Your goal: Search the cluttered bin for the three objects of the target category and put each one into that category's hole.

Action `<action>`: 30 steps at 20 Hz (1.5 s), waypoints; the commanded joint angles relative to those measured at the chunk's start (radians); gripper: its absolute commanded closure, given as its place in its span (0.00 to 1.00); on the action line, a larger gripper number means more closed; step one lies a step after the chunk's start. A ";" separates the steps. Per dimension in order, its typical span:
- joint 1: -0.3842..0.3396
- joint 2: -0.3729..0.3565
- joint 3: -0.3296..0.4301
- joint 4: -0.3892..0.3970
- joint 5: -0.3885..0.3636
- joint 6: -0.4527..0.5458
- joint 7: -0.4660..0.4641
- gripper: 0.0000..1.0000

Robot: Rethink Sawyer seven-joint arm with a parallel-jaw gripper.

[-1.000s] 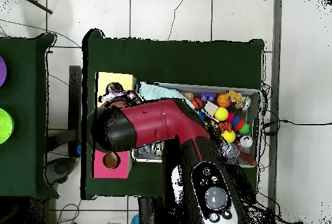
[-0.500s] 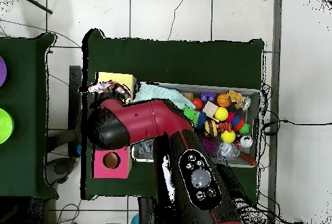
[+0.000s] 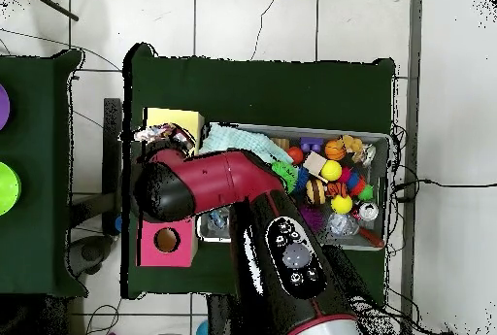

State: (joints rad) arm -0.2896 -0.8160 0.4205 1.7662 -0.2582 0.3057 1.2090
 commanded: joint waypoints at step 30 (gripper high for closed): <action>0.100 0.106 -0.139 -0.085 0.066 0.032 0.190 1.00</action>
State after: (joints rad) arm -0.1770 -0.7633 0.3248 1.7093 -0.2118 0.3055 1.2117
